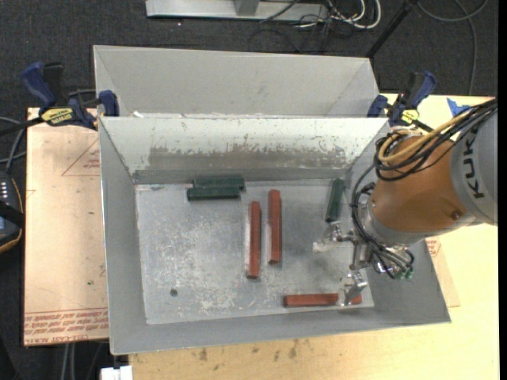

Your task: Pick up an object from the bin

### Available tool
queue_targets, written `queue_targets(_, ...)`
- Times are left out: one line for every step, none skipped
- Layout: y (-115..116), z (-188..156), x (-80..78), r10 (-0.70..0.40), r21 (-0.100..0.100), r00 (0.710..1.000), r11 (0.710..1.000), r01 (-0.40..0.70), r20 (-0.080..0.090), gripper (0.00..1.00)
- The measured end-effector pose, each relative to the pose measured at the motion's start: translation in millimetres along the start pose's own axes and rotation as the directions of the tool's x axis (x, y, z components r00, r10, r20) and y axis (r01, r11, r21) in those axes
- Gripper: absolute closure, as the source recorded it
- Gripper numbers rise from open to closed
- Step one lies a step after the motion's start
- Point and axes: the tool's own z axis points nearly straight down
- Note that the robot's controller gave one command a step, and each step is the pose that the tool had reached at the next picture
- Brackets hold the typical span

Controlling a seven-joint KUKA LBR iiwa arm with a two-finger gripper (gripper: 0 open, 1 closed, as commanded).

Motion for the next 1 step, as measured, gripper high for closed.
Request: queue_targets(26.9,25.7,-1.8,0.169,0.004,0.985,0.986,-0.169,0.02,1.0)
